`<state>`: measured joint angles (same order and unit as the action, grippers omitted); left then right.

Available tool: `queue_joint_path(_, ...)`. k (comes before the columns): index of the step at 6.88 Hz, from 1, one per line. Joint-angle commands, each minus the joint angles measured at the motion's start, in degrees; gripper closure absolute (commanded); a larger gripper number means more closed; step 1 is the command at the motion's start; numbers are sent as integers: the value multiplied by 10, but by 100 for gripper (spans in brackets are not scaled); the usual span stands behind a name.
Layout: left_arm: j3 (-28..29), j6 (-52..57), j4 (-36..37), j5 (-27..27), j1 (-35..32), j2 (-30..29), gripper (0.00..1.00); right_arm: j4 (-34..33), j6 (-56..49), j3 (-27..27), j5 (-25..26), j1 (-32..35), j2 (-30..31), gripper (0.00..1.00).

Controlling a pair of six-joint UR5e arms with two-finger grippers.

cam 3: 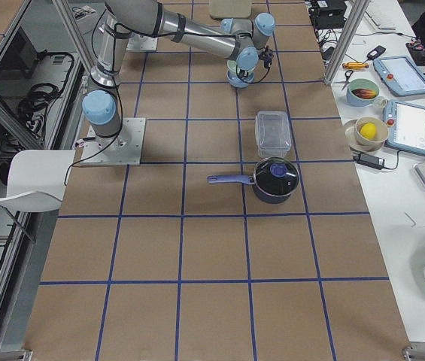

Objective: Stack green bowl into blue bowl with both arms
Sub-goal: 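Lower the green bowl into the blue bowl and open the right gripper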

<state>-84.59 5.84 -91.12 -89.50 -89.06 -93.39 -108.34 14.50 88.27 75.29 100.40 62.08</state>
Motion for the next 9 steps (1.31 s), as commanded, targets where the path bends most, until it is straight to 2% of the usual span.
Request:
queue_joint_path(1,2,0,-19,-6,5,6,0,1,4,-6,3,-1,8,0)
queue_joint_path(2,1,0,-14,-13,5,3,0,10,6,-20,12,-19,31,0)
queue_joint_path(4,3,-1,-13,-11,5,6,0,59,-23,-28,89,-71,121,0)
queue_joint_path(6,0,0,-13,-12,5,5,0,163,-57,-29,95,-85,186,0)
queue_joint_path(9,0,-1,-13,-12,4,5,0,221,-58,-28,101,-94,231,0)
